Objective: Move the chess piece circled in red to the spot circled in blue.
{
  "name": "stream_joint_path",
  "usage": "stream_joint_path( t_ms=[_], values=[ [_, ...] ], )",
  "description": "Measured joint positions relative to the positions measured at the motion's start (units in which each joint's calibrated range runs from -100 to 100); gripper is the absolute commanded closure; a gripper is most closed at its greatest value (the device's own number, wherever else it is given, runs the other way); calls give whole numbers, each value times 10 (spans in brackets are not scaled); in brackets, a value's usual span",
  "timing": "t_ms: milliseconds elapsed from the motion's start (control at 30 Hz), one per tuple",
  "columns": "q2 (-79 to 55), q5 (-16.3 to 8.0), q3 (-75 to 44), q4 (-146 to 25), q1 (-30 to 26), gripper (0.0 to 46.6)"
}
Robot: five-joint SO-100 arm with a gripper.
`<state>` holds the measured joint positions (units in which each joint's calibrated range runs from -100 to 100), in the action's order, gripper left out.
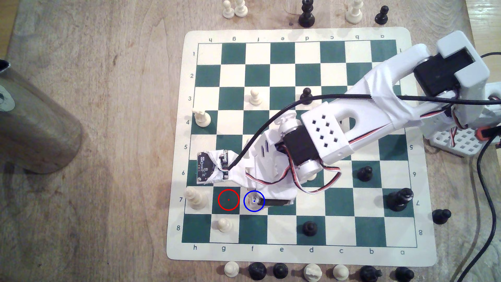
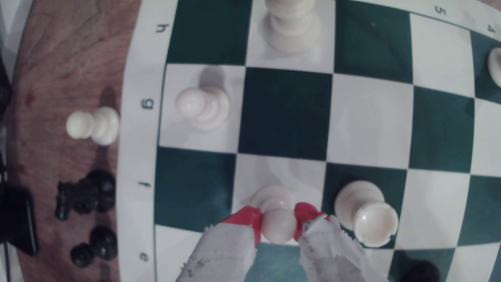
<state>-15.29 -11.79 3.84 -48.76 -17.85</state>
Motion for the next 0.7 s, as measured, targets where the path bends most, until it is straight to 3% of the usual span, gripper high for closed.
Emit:
stream_joint_path(
  t_ms=[267,367,400,433,700],
  values=[
    [-18,0,0,11,0,460],
    [-18,0,0,14,0,413],
    [-18,0,0,14,0,332],
    [-18,0,0,14,0,321],
    [-18,7,6,14,-6,310]
  ],
)
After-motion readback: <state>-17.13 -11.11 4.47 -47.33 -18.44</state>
